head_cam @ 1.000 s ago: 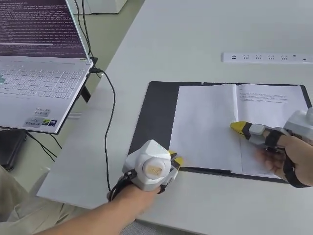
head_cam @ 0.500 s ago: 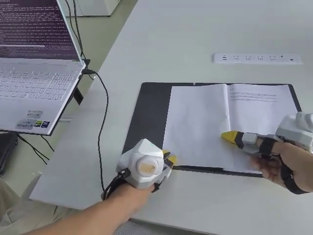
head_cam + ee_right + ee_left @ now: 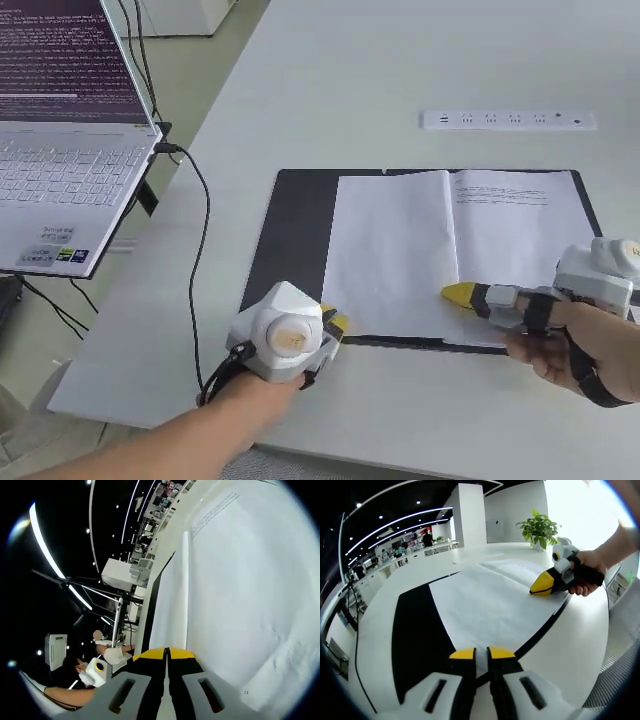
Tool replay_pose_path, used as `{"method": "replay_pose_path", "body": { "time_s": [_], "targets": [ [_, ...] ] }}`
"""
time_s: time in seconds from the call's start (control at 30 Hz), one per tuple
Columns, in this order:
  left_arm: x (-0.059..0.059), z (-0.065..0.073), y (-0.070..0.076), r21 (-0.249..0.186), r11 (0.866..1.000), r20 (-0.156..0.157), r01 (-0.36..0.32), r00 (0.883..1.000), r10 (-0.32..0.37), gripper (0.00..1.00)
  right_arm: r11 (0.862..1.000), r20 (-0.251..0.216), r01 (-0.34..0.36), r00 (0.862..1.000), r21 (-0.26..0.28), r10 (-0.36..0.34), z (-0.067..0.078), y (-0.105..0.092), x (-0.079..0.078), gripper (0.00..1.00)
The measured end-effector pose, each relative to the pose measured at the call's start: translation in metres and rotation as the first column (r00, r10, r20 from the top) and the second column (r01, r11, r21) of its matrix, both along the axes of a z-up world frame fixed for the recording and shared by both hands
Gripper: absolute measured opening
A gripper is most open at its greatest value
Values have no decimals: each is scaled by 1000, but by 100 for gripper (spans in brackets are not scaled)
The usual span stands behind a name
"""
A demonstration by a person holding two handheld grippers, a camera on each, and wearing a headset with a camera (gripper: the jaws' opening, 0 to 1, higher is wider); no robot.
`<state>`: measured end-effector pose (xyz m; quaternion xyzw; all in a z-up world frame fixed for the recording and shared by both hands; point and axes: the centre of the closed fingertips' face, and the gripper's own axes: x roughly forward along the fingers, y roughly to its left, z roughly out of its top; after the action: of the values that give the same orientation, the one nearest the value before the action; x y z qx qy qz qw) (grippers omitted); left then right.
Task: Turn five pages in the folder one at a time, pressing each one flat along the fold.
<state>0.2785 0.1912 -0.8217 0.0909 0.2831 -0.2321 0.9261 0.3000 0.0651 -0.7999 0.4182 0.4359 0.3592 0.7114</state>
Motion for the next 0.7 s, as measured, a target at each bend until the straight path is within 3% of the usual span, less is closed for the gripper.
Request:
{"method": "replay_pose_path", "body": {
  "time_s": [0.5, 0.7],
  "targets": [
    [0, 1, 0, 2, 1000, -4, 2, 1000, -2, 7, 998, -27, -64, 998, 16, 64, -6, -4, -29, 0],
    [-1, 2, -1, 3, 1000, -3, 1, 1000, -1, 7, 994, -44, -110, 993, 22, 111, -8, -3, -51, 0]
  ]
}}
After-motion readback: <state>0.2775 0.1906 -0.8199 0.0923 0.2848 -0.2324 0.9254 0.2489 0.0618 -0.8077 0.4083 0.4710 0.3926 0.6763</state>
